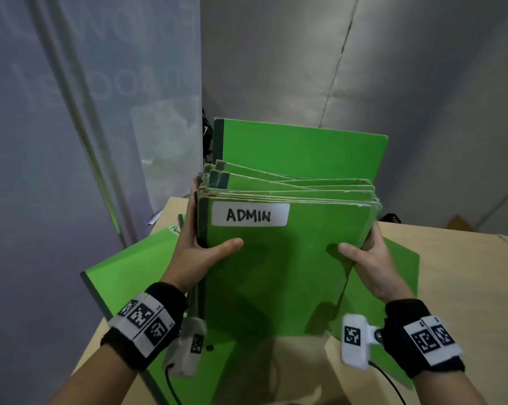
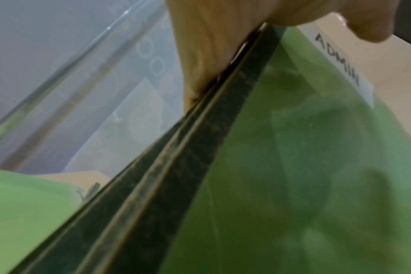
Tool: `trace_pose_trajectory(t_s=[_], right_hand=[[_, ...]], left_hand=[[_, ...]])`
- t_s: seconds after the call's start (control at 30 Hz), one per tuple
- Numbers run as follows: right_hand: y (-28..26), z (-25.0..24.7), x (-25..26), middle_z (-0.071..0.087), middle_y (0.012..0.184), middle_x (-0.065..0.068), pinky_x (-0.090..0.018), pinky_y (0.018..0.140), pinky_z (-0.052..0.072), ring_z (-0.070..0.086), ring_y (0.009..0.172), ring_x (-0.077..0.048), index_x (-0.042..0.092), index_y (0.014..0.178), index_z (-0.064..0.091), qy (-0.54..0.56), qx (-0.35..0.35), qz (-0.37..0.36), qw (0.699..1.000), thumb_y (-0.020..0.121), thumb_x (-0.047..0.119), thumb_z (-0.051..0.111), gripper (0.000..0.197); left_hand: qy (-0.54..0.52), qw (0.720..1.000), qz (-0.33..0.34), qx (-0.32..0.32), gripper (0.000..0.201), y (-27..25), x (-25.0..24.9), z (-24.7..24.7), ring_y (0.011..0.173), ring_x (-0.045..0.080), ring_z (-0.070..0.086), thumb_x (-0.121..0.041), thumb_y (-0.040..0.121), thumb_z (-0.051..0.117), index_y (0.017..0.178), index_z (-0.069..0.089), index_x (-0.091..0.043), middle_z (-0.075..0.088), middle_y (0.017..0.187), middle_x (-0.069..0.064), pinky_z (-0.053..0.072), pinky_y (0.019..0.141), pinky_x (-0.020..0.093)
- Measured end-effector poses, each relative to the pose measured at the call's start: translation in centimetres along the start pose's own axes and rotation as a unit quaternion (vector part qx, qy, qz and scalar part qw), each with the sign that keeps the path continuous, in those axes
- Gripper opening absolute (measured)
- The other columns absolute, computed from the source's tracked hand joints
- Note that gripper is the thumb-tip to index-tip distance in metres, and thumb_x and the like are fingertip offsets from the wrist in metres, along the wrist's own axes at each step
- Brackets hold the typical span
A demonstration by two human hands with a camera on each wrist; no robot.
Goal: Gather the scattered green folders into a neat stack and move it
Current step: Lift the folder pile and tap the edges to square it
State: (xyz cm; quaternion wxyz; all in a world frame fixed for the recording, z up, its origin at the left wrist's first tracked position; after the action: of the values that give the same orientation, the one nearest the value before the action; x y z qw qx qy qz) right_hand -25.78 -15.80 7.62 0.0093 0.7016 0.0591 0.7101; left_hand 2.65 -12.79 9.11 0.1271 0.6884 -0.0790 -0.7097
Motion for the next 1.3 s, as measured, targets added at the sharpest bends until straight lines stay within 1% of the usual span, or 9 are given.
trace_pose_trajectory(t_s=[0.13, 0.3, 0.47, 0.57, 0.67, 0.93, 1.03, 1.17, 1.3], right_hand=[[0.2, 0.3, 0.3, 0.054, 0.128, -0.006, -0.023, 0.084, 0.056, 0.06, 0.103, -0.012, 0.021, 0.142, 0.026, -0.03, -0.024, -0.027, 0.999, 0.04, 0.041, 0.087, 0.12], [-0.6, -0.4, -2.0, 0.06, 0.113, 0.005, -0.014, 0.071, 0.056, 0.068, 0.087, 0.0, 0.022, 0.134, 0.034, -0.005, -0.07, 0.004, 0.997, 0.024, 0.049, 0.089, 0.126], [-3.6, 0.4, -5.3, 0.054, 0.127, -0.007, -0.025, 0.088, 0.047, 0.058, 0.095, -0.006, 0.01, 0.139, 0.031, 0.003, -0.068, 0.094, 0.993, 0.049, 0.03, 0.089, 0.109], [-4.6, 0.7, -6.1, 0.055, 0.123, -0.004, -0.021, 0.086, 0.046, 0.058, 0.106, -0.017, 0.011, 0.136, 0.032, -0.032, -0.066, 0.116, 0.99, 0.031, 0.048, 0.09, 0.125], [-5.0, 0.8, -6.1, 0.045, 0.139, -0.015, -0.035, 0.103, 0.035, 0.047, 0.125, -0.029, 0.006, 0.137, 0.032, -0.042, -0.088, 0.144, 0.985, 0.071, 0.017, 0.077, 0.081], [-3.2, -0.5, -7.4, 0.059, 0.088, 0.004, -0.042, 0.104, 0.042, 0.054, 0.079, -0.009, 0.011, 0.099, 0.056, -0.081, -0.097, 0.173, 0.977, 0.073, 0.019, 0.074, 0.032], [-3.5, -2.3, -9.8, 0.058, 0.114, -0.007, -0.045, 0.109, 0.03, 0.051, 0.109, -0.021, 0.004, 0.114, 0.052, -0.085, -0.108, 0.229, 0.964, 0.074, 0.019, 0.074, 0.048], [-4.1, -5.5, -11.7, 0.041, 0.144, -0.023, -0.051, 0.112, 0.023, 0.036, 0.135, -0.035, 0.0, 0.123, 0.046, -0.078, -0.147, 0.282, 0.945, 0.072, 0.021, 0.075, 0.062], [-4.1, -9.2, -12.1, 0.027, 0.152, -0.023, -0.053, 0.113, 0.019, 0.028, 0.14, -0.035, 0.0, 0.145, 0.019, -0.079, -0.178, 0.308, 0.931, 0.067, 0.03, 0.076, 0.101]], left_hand=[[0.011, 1.0, 0.019, -0.011, 0.117, 0.0, 0.0, 0.2, 0.107, -0.027, 0.048, -0.013, 0.058, 0.081, 0.136, 0.002, -0.05, 0.035, 0.123, -0.049, 0.046, 0.087, 0.005], [-0.039, 0.995, -0.087, -0.027, 0.135, -1.9, 4.4, -0.1, 0.107, 0.01, 0.062, -0.046, 0.031, 0.087, 0.147, 0.021, -0.031, 0.056, 0.121, -0.013, 0.054, 0.09, 0.037], [-0.071, 0.986, -0.149, -0.038, 0.117, -4.6, 7.9, 0.2, 0.092, 0.005, 0.069, -0.061, 0.018, 0.085, 0.123, 0.045, -0.026, 0.066, 0.106, -0.009, 0.059, 0.08, 0.03], [-0.072, 0.982, -0.167, -0.045, 0.105, -5.4, 8.7, 0.1, 0.085, 0.003, 0.071, -0.061, 0.018, 0.085, 0.112, 0.051, -0.028, 0.066, 0.105, -0.007, 0.059, 0.073, 0.025], [-0.053, 0.976, -0.202, -0.054, 0.099, -6.1, 9.1, 0.4, 0.097, 0.016, 0.067, -0.059, 0.031, 0.082, 0.116, 0.053, -0.017, 0.066, 0.108, -0.002, 0.055, 0.09, 0.041], [0.019, 0.946, -0.307, -0.1, 0.118, -5.5, 11.7, 1.2, 0.124, 0.046, 0.049, -0.077, 0.05, 0.06, 0.14, 0.032, -0.006, 0.048, 0.137, 0.028, 0.041, 0.102, 0.058], [0.032, 0.928, -0.369, -0.036, 0.134, -6.1, 14.4, 2.2, 0.13, 0.035, 0.046, -0.088, 0.038, 0.06, 0.145, 0.028, -0.012, 0.041, 0.147, 0.016, 0.039, 0.106, 0.056], [0.095, 0.919, -0.374, 0.08, 0.084, -5.6, 14.8, 3.2, 0.139, 0.026, 0.035, -0.061, 0.082, 0.049, 0.147, 0.027, -0.013, 0.031, 0.154, 0.009, 0.026, 0.115, 0.046], [0.337, 0.861, -0.38, -0.008, 0.074, -4.7, 17.4, -4.2, 0.137, 0.035, 0.033, -0.046, 0.083, 0.06, 0.143, 0.033, -0.012, 0.031, 0.151, 0.019, 0.025, 0.114, 0.053]])
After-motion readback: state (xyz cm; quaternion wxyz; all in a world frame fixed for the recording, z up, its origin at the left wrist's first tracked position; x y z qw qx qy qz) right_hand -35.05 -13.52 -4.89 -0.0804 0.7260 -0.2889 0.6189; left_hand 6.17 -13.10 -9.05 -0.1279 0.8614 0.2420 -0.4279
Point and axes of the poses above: each hand's wrist, its own y-axis towards the middle knuckle, its own z-axis out of the palm, x = y × z, the point moved 9 cm from there along y, towards the middle knuckle
